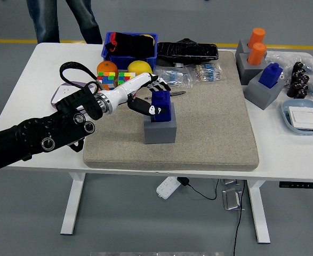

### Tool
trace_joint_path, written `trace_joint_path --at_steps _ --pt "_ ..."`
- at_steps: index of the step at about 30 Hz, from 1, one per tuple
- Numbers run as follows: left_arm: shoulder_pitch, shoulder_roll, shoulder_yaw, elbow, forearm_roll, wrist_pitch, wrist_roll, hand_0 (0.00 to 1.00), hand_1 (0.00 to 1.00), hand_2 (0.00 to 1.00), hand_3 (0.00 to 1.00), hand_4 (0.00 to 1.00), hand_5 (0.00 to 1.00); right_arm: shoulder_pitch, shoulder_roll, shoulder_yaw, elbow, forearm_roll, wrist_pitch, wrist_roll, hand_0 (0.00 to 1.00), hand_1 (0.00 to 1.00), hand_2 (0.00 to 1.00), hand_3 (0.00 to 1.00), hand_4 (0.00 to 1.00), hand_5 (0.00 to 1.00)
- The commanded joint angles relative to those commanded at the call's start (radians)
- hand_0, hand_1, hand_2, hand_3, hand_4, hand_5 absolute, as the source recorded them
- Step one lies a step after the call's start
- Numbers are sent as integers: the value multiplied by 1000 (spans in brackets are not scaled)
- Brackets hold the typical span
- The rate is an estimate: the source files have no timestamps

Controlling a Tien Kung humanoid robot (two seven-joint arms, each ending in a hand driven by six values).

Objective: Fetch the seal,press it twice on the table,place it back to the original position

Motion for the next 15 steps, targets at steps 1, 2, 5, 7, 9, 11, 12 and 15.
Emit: trace_joint_path --at_steps 1,2,5,7,9,11,12,15 --pt "-1 1 -2 -1 3 0 1 836 550 458 668 598 2 0 0 1 0 0 0 0 834 743 739 709 804 600" --pt "-2 3 -4 -3 7 -2 4 836 550 458 668 598 2 -1 0 1 0 0 0 0 834 743 739 709 804 600" --pt "-7 7 -6 -7 19 -9 16 835 550 459 668 599 2 -2 0 2 0 0 0 0 834 743 739 710 803 600" --pt "-13 13 -3 -14 32 -17 30 835 550 459 668 599 2 -2 -2 3 0 0 0 0 834 743 739 710 803 600" --pt "-16 17 0 -18 39 -23 40 835 548 460 667 600 2 -3 -3 5 0 -1 0 0 834 742 738 710 804 599" --pt "-21 22 3 -22 45 -30 49 835 548 460 667 600 2 -3 -4 7 0 -1 0 1 834 742 738 710 804 599" --pt "-25 25 4 -25 53 -33 56 835 548 460 667 600 2 -4 -5 10 0 -2 0 1 834 742 738 710 804 599" --pt "-31 30 5 -29 66 -40 70 835 551 458 667 602 2 -5 -5 13 0 -3 0 1 834 742 738 710 803 599"
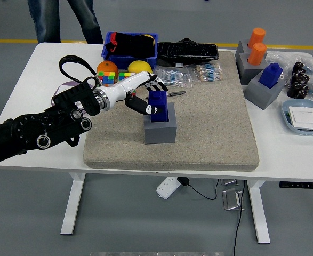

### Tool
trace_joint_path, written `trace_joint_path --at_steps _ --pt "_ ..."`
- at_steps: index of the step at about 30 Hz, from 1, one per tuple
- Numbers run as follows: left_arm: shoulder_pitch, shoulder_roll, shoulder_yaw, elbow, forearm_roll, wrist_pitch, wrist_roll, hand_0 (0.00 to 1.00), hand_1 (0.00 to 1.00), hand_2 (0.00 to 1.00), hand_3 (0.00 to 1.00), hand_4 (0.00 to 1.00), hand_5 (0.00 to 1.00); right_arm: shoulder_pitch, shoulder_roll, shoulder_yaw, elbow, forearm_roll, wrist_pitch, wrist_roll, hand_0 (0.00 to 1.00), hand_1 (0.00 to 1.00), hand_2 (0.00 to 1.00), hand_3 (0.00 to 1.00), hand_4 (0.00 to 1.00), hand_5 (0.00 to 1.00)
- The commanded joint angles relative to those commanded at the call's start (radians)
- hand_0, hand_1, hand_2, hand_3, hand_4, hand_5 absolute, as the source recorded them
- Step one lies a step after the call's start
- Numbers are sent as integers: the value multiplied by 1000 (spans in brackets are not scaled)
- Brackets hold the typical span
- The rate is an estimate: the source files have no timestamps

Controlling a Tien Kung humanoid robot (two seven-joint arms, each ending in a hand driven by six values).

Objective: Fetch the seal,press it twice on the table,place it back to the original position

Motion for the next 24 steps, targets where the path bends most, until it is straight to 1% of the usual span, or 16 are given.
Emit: trace_joint_path --at_steps 4,9,16,24 --pt "-7 4 -1 -5 5 -10 16 835 551 458 667 602 2 -1 0 2 1 0 0 0 834 742 738 710 803 599" --pt "-6 -1 -1 -6 11 -16 29 835 549 458 667 604 2 0 0 1 1 1 0 0 834 742 739 710 803 599" --pt "-6 -3 2 -23 22 -40 57 835 548 458 667 605 2 -1 0 1 0 0 -1 1 834 742 739 711 803 598" --pt "-6 -8 -2 -24 18 -47 65 834 546 455 666 608 2 1 1 -1 0 1 -3 2 834 742 737 713 803 597"
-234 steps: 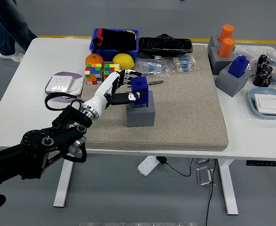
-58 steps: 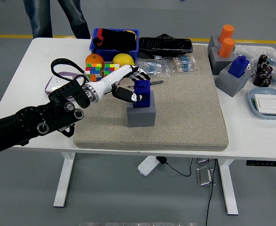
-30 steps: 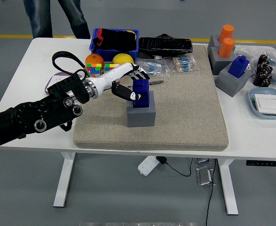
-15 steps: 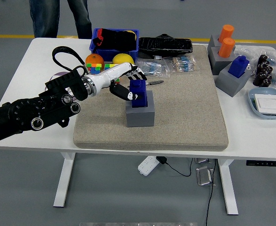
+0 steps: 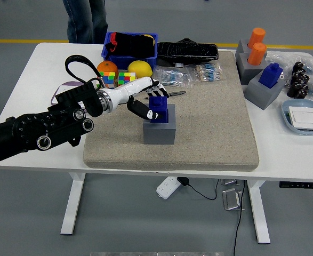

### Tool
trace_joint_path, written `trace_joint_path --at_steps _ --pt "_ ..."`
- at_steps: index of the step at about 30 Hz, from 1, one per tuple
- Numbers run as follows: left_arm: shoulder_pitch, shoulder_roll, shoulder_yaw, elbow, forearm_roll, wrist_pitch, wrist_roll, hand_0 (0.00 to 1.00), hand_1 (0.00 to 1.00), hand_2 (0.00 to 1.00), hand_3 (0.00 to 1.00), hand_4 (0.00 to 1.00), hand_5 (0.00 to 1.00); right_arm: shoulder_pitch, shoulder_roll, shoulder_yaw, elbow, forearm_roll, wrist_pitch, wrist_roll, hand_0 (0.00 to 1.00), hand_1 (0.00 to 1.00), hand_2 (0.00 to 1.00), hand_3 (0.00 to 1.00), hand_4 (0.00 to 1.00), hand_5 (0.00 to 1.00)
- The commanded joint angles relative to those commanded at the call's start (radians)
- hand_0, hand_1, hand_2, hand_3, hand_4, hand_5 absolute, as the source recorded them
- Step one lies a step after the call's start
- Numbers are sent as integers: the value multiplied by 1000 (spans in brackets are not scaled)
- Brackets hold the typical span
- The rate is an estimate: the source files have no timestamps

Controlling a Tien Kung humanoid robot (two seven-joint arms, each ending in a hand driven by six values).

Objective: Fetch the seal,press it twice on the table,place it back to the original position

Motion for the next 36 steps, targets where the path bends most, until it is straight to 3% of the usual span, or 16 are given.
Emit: trace_joint_path --at_steps 11,12,17,18,23,24,29,30,35,36 --pt "7 -14 16 41 -27 -3 1 832 551 466 668 610 2 3 -2 -10 1 1 -3 2 834 742 738 713 803 597" --pt "8 -16 17 47 -35 -3 -1 849 692 575 714 700 2 4 -2 -11 1 1 -3 2 833 742 737 712 803 597" --pt "15 -20 18 58 -70 -3 -11 849 692 575 714 700 2 3 -2 -13 2 1 -4 3 833 742 737 712 803 597" --pt "16 -20 17 58 -76 -2 -14 903 815 754 799 806 2 3 -2 -13 2 1 -3 3 833 741 738 712 803 596" --pt "20 -21 10 63 -101 8 -34 903 815 754 799 806 2 2 -1 -10 1 -1 -3 3 833 741 738 712 803 596" --pt "20 -21 11 64 -106 8 -37 942 929 884 903 952 34 1 0 -9 1 -1 -3 3 833 741 737 712 803 596" --pt "23 -23 7 78 -145 1 -52 942 929 884 903 952 34 2 0 -6 2 -2 -3 3 833 741 737 712 803 596" --pt "23 -23 7 82 -158 -4 -54 998 998 977 985 998 197 2 1 -6 2 -2 -3 3 833 741 736 712 803 596" --pt "27 -18 -4 89 -193 -51 -49 998 998 977 985 998 197 0 1 -3 1 -4 -3 3 833 741 736 712 803 596" --pt "28 -17 -8 90 -201 -59 -49 998 998 998 998 998 455 0 1 -3 1 -4 -3 3 831 740 736 711 803 595"
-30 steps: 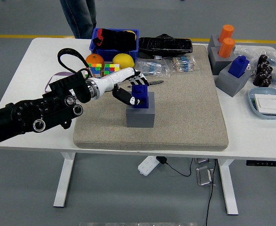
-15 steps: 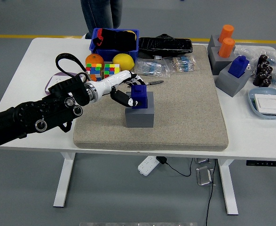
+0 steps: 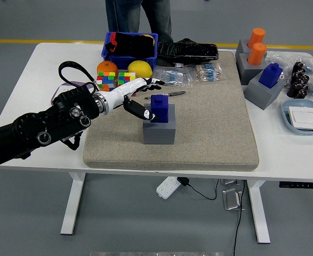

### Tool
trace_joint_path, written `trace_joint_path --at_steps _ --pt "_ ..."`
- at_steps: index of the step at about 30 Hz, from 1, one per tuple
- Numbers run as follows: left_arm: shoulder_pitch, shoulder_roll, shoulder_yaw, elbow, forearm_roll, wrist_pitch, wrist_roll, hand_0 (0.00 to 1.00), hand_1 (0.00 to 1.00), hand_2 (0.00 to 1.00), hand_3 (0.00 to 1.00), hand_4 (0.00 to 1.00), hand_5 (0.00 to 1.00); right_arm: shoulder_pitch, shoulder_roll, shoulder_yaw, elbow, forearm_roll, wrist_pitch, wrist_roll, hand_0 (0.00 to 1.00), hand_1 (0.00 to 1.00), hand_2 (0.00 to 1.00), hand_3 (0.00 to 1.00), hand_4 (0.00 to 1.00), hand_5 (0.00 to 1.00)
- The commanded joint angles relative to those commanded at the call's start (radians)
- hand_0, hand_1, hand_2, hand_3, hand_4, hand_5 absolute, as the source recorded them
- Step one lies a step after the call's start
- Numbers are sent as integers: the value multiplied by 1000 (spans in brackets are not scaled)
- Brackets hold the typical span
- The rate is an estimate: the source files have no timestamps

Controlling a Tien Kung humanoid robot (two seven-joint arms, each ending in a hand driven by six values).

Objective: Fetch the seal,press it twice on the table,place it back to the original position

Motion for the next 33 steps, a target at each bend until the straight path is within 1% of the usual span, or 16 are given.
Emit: trace_joint_path --at_steps 2,5,6,8,11,12,13,14,17,19,21,23,24,29,30,33 --pt "5 3 -17 3 -37 -29 -1 998 998 998 998 998 455 -1 1 1 0 0 0 0 831 740 736 711 803 595" --pt "12 7 -40 6 -91 -55 -9 998 998 998 998 998 455 -2 2 3 0 -1 0 0 831 740 736 711 803 595" --pt "14 8 -48 8 -112 -59 -15 998 998 998 998 998 661 -2 2 4 0 -1 0 0 832 740 736 711 803 595" --pt "19 10 -61 11 -142 -58 -31 998 998 998 998 998 661 -3 3 5 -1 -2 0 0 832 740 736 711 803 595" --pt "29 15 -91 18 -191 -36 -80 998 998 998 998 998 661 -4 4 6 0 -2 0 0 832 740 736 711 803 595" --pt "32 15 -98 21 -208 -27 -98 998 998 998 998 998 797 -4 5 7 -1 -2 0 1 833 740 735 711 803 595" --pt "34 16 -104 25 -220 -15 -115 998 998 998 998 998 797 -4 5 8 -1 -3 0 1 833 740 735 711 803 595" --pt "39 18 -115 33 -240 10 -147 998 998 998 998 998 797 -5 6 10 -1 -3 0 1 833 740 735 711 803 595" --pt "49 23 -135 51 -290 64 -210 998 998 998 998 998 797 -5 7 12 -1 -3 0 1 833 740 735 711 803 595" --pt "57 28 -147 68 -325 97 -241 998 998 998 998 998 798 -6 8 14 -1 -3 0 1 832 741 736 711 803 595" --pt "65 36 -157 88 -346 122 -256 998 998 998 998 998 798 -6 9 16 -2 -4 0 1 832 741 736 711 803 595" --pt "73 46 -161 106 -359 132 -254 998 998 998 998 998 798 -7 10 17 -3 -5 0 1 832 741 736 711 803 595" --pt "77 52 -160 119 -361 137 -254 995 952 933 943 924 565 -8 11 18 -3 -5 0 1 832 741 735 710 803 595" --pt "93 89 -142 179 -393 140 -242 995 952 933 943 924 565 -8 13 22 -3 -8 0 0 832 741 735 710 803 595" --pt "95 96 -141 188 -397 139 -239 974 923 901 933 907 516 -8 12 24 -3 -8 0 0 832 741 735 709 802 595" --pt "103 123 -155 210 -407 137 -235 974 923 901 933 907 516 -9 12 30 -4 -11 -1 0 832 741 735 709 802 595"
